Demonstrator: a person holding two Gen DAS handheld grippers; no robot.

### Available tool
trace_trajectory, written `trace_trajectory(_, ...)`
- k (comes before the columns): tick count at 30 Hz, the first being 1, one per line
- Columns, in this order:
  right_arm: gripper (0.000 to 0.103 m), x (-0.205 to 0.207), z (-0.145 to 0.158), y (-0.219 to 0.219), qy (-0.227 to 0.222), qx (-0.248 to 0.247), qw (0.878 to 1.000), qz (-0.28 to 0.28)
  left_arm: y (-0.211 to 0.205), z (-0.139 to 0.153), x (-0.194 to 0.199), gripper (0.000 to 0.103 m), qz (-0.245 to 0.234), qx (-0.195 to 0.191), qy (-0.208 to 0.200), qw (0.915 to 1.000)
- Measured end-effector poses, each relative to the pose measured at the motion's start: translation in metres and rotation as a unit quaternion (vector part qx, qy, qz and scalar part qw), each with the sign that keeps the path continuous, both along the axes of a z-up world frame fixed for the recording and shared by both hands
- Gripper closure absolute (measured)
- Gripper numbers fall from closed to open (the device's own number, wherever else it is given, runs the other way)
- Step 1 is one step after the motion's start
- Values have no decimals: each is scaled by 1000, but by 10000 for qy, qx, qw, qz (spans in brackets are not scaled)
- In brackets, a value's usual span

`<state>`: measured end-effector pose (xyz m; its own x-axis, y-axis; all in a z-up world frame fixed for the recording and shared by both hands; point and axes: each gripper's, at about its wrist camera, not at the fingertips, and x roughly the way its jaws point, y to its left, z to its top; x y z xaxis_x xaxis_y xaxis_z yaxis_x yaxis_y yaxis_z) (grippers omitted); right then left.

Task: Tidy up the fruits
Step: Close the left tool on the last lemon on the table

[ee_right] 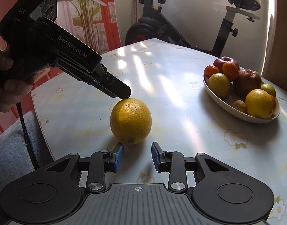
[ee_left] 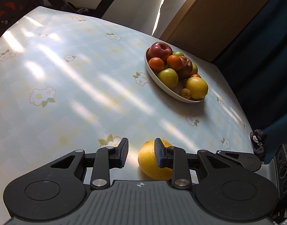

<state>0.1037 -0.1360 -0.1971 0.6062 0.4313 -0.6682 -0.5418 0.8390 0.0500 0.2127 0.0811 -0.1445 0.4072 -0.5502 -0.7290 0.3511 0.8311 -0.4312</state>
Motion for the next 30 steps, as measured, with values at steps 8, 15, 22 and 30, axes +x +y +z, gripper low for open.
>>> trace_trajectory(8,71,2,2,8,-94,-90,9996,240,-6,0,1,72,-6,90,-57,9999)
trace_trajectory(15,69,9,8,0,-163,-51,9997,164,-6,-1,4,72,77,101,-49,9999)
trace_trajectory(22,73,24,15,-30,-128,179,9982,-555,-4,-4,5,72,118,-217,77,9997)
trace_trajectory(30,73,23,9,-25,-150,-36,9988,-463,-14,-4,3,67,40,-313,49,9995)
